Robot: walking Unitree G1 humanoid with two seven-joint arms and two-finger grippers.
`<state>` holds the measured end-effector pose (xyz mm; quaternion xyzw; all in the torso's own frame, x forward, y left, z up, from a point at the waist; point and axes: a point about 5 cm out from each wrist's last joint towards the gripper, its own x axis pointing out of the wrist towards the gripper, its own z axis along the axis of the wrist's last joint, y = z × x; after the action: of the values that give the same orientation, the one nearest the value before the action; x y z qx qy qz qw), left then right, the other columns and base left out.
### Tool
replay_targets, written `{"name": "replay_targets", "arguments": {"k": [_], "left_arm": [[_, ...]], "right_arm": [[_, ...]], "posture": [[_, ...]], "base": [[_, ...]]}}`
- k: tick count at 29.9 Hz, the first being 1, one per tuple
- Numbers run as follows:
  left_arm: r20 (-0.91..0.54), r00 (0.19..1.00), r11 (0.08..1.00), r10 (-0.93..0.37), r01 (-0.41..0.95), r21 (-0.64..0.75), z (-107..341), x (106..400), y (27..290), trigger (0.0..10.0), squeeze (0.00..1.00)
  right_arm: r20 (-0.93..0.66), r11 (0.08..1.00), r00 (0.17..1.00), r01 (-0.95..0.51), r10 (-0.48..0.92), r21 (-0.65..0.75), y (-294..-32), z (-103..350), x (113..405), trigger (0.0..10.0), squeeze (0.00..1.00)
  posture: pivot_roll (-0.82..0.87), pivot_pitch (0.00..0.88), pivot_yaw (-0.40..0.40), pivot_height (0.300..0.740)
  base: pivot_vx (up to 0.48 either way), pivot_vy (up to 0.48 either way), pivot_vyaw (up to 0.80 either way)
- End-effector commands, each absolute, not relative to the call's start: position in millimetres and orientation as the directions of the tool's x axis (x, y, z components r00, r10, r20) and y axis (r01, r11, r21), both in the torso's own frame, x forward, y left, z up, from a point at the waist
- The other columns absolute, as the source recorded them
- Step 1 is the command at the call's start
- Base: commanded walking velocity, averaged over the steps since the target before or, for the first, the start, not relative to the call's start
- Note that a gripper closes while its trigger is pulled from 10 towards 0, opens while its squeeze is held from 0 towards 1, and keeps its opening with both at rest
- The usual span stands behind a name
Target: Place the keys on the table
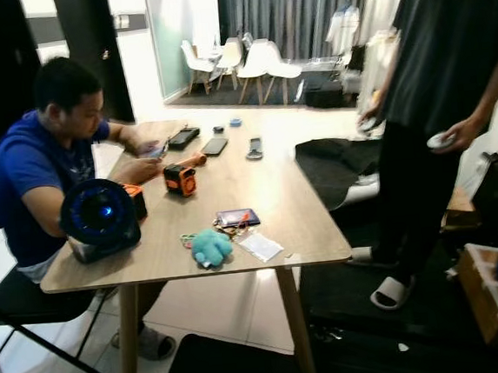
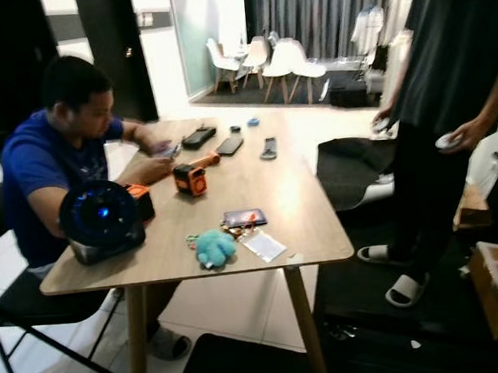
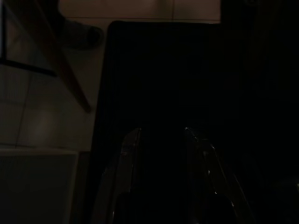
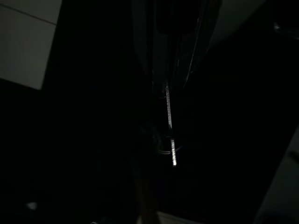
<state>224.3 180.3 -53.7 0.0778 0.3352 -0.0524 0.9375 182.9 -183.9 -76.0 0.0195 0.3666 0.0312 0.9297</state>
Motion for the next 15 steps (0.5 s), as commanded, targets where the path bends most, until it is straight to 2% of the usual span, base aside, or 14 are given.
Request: {"name": "replay_targets", "arguments": {"k": [1,15], "left_arm": [[-0.652,0.758,0.987,-0.034,0.130,0.099,-57.4,218.5,181.9,10.0,0.00],[-0.636,0.772,0.990,-0.015,0.100,0.098,-55.1,222.5,179.8,10.0,0.00]], "right_arm": [[-0.685,0.996,0.724,-0.048,0.085,0.073,-178.9,-77.3,182.1,10.0,0.00],[-0.688,0.996,0.721,-0.052,0.084,0.066,-178.9,-77.3,182.5,10.0,0.00]], "posture": [[0.05,0.011,0.018,0.740],[0.05,0.016,0.015,0.740]], "base": [[0.000,0.000,0.00],[0.000,0.000,0.00]]}}
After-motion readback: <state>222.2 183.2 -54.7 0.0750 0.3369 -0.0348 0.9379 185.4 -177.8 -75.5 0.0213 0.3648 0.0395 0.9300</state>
